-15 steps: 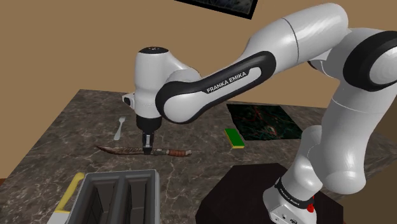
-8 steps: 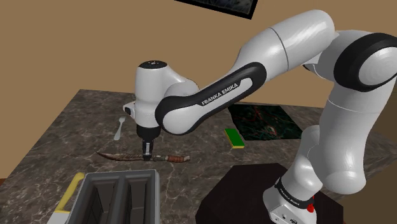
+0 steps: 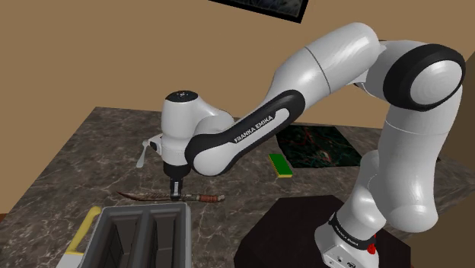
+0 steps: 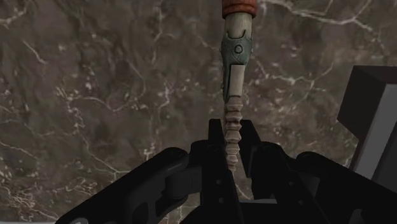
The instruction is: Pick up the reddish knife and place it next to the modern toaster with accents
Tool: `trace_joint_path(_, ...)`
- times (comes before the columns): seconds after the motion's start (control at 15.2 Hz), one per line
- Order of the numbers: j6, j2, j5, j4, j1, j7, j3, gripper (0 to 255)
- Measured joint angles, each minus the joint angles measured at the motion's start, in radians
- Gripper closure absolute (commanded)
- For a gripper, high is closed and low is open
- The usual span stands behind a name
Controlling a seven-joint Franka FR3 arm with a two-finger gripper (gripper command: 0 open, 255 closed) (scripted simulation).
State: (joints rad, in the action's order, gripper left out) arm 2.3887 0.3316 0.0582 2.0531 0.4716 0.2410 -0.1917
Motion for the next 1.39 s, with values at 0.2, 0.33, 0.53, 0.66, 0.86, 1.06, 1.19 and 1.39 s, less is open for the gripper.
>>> trace_joint_path(0.2, 0.034, 0.023, 0.007, 0.011, 0.003, -0.005, 0.003, 255)
trace_joint_path(0.33, 0.042, 0.033, 0.009, 0.009, 0.004, -0.007, 0.004, 255)
trace_joint_path(0.53, 0.044, 0.036, 0.010, 0.008, 0.005, -0.007, 0.005, 255)
trace_joint_path(0.66, 0.045, 0.036, 0.010, 0.009, 0.004, -0.007, 0.005, 255)
trace_joint_path(0.86, 0.045, 0.036, 0.010, 0.009, 0.004, -0.007, 0.005, 0)
trace_joint_path(1.06, 0.045, 0.036, 0.010, 0.009, 0.004, -0.007, 0.005, 0)
trace_joint_path(1.19, 0.032, 0.023, 0.007, 0.008, 0.003, -0.005, 0.003, 0)
trace_joint_path(1.39, -0.031, -0.039, -0.010, 0.006, -0.004, 0.005, -0.005, 0)
